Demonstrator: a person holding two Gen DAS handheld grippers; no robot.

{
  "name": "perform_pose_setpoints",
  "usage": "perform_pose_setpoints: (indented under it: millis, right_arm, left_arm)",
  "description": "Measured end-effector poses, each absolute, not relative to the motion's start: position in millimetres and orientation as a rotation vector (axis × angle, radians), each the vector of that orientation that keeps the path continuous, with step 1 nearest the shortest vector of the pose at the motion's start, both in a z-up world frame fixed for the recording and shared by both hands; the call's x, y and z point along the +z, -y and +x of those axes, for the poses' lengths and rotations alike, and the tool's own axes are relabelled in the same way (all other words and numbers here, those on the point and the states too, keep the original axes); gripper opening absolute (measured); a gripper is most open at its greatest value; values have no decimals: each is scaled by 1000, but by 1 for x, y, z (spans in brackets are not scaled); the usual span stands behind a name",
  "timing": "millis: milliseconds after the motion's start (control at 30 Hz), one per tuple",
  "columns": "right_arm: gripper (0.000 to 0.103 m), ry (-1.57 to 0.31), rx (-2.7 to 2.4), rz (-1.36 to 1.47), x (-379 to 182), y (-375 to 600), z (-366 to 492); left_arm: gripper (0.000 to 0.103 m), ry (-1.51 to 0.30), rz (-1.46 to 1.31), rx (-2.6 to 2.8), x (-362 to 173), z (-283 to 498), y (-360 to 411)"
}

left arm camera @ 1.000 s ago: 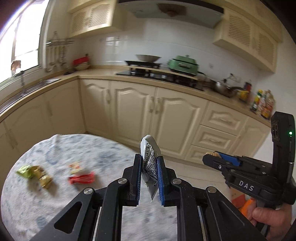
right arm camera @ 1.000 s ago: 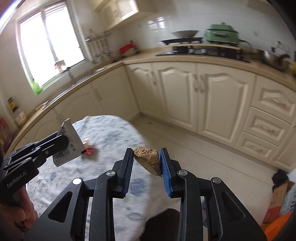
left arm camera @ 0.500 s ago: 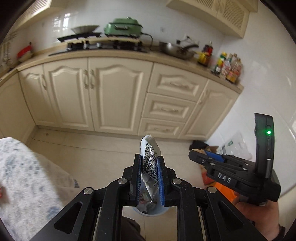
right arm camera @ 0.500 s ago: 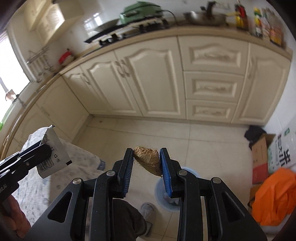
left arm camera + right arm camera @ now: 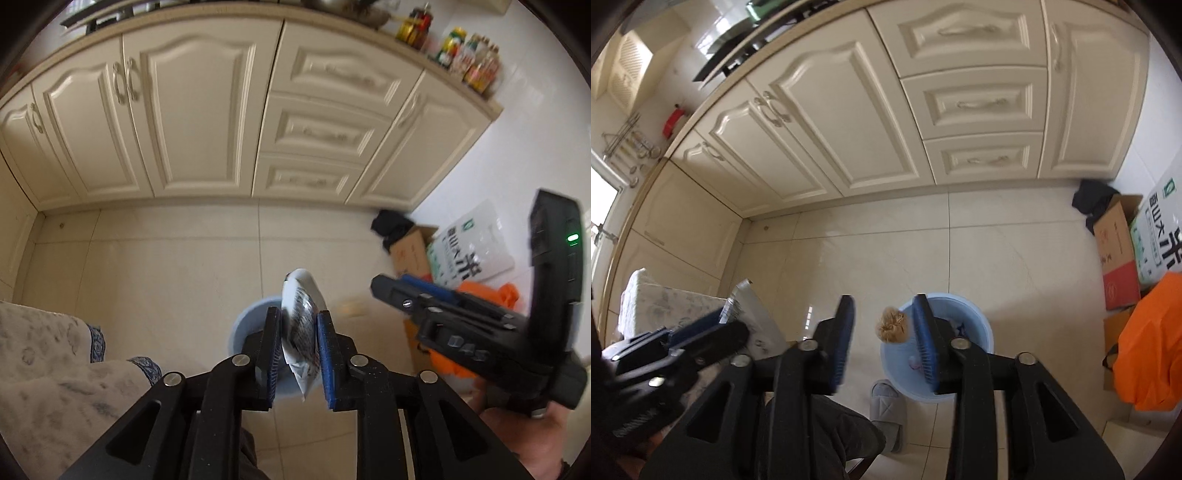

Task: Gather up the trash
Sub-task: 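Carry both items to the blue bin and open both tools over it, then move both tools from the bin back toward the table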

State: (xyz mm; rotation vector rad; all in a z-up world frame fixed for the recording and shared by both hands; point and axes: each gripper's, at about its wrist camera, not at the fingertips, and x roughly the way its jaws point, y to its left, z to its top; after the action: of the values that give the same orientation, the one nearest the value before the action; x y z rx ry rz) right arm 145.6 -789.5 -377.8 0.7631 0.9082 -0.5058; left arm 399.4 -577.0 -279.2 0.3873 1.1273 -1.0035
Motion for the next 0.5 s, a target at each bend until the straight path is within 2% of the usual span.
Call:
perform_pose_setpoints:
  millis: [33, 67, 100, 133, 167, 233, 267, 333, 500]
  right_arm:
    - [67, -906, -517, 768, -379, 790, 143]
    - [69, -904, -524, 772, -379, 791, 141]
    - [69, -904, -526, 776, -380, 790, 139]
    - [71, -903, -530, 778, -380, 790, 137]
    - [76, -902, -535, 778, -379, 789, 136]
    - [86, -897, -546, 778, -378, 788, 133]
    - [94, -894, -552, 781, -377, 787, 132]
    - [103, -884, -568, 778, -373, 785, 131]
    - [103, -874, -586, 761, -358, 775, 133]
  left_arm:
    - [34, -1141, 401, -989, -285, 403, 587]
    - [42, -1150, 409, -972, -288, 405, 596]
    - [56, -1151, 408, -963, -291, 408, 602]
    - [67, -1142, 405, -956, -290, 409, 603]
    - [72, -1126, 407, -944, -288, 408, 600]
    - [90, -1101, 415, -925, -283, 407, 598]
    - [92, -1082, 412, -918, -277, 405, 594]
    - [100, -1041, 417, -896, -267, 405, 592]
    - [102, -974, 382, -868, -240, 398, 573]
